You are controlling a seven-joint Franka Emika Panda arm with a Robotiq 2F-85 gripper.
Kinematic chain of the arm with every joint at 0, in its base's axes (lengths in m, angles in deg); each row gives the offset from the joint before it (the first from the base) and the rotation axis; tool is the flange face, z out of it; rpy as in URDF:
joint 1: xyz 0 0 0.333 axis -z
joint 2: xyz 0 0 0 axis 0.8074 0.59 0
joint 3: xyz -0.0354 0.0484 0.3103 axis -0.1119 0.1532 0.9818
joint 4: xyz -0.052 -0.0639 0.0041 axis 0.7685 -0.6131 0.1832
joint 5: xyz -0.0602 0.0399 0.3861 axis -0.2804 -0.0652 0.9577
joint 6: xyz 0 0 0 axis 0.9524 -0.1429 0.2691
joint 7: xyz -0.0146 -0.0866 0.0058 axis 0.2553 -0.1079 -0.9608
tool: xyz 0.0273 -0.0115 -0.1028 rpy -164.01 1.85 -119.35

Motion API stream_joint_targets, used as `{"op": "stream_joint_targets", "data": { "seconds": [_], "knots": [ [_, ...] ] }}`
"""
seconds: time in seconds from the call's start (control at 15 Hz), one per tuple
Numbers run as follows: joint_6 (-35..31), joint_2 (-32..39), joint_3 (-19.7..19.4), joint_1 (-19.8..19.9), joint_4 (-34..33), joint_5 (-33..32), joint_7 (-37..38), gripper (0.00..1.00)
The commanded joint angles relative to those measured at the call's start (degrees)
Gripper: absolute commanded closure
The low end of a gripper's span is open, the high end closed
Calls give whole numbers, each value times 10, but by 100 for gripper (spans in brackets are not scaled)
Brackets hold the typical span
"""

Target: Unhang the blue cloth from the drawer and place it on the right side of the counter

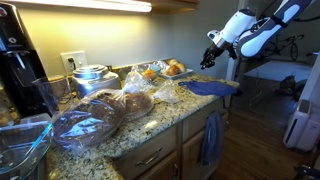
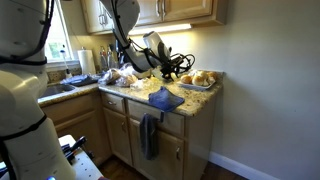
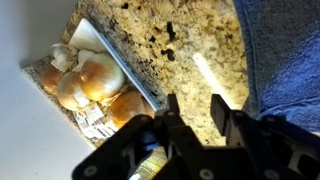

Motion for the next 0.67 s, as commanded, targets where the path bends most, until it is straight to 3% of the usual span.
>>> {"op": "stream_joint_targets", "data": {
  "seconds": [0.0,0.27,0.33,0.4,0.53,0.6],
  "knots": [
    [20,-35,-2,-4,18,5,15,30],
    [20,-72,-1,-4,53,4,34,4],
    [26,-84,-4,-6,64,1,40,1],
    [6,-31,2,-1,19,2,18,15],
    [10,-47,2,-2,34,2,25,2],
    [11,-52,2,-2,39,2,25,1]
  ]
}}
